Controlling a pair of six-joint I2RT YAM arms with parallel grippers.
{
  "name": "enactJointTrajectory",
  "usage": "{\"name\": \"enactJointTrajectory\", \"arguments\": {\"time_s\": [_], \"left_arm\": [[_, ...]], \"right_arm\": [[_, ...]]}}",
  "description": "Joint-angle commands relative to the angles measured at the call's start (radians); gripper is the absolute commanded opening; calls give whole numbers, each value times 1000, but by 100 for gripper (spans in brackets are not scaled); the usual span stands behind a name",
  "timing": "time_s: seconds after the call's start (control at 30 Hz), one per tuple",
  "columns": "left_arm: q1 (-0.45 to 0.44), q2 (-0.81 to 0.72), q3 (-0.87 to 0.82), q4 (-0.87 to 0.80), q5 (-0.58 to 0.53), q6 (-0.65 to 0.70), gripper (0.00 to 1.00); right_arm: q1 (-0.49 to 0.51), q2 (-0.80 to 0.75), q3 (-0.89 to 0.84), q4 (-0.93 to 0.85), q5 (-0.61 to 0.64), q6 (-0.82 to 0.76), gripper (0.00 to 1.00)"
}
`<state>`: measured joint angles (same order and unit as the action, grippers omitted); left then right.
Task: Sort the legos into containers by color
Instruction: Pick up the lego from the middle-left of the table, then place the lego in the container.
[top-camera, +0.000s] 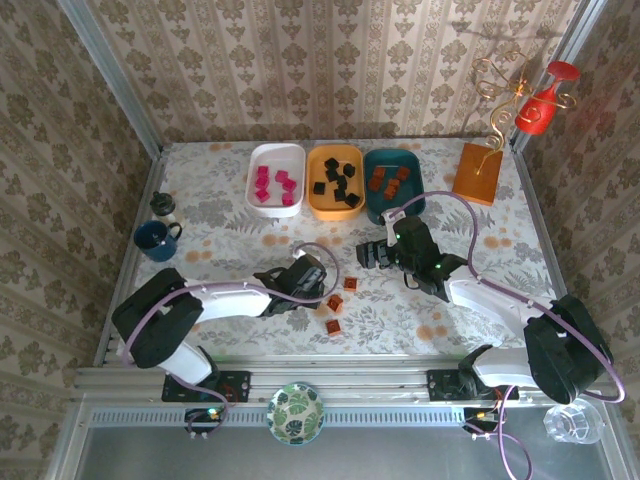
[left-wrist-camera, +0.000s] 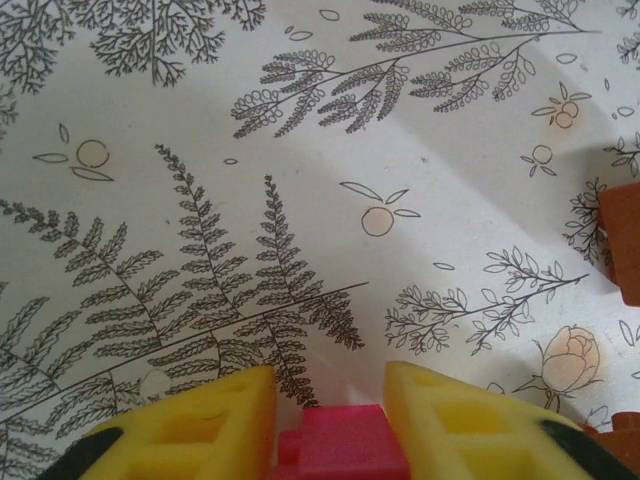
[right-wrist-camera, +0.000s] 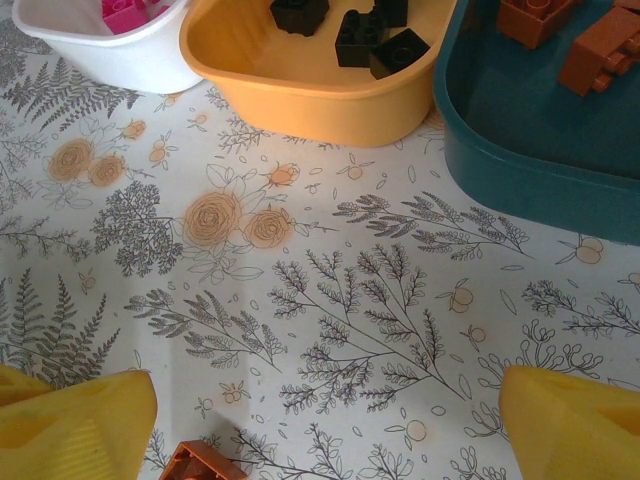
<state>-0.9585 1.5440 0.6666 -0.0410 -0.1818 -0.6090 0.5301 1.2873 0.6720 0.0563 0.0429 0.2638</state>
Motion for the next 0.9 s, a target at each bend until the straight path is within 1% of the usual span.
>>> {"name": "enactJointTrajectory", "arguments": {"time_s": [0.0,0.13,0.2,0.3,0.4,0.5,0.6,0.67,0.7,0.73,0.87], "left_arm": [[-13,0,21,-22,6,12,30],[-8,-60,20,-12,-39,28,24],[19,-97,32,-10,-60,49,23],[97,-158,55,6,-62,95,21],[211,-194,89,27,-29,139,21],[326,-189,140,58,3,168,21],[427,-131,212,104,40,185,20],[483,-53,280,118,64,193,21],[495,-15,311,127,74,197,21],[535,28,345,136,87,196,21],[604,206,485,152,155,175,22]], "right_arm": [[-2,-13,-12,13,32,-12,90],[-4,-42,-28,17,69,-11,90],[-5,-59,-37,22,82,-7,90],[-5,-82,-49,27,95,-6,90],[-5,-100,-58,31,100,-4,90],[-2,-108,-70,49,84,2,90],[5,-100,-70,53,77,4,90],[13,-91,-65,53,76,4,90],[14,-89,-65,54,74,6,90],[18,-84,-62,53,72,6,90],[25,-74,-58,52,71,4,90]]}}
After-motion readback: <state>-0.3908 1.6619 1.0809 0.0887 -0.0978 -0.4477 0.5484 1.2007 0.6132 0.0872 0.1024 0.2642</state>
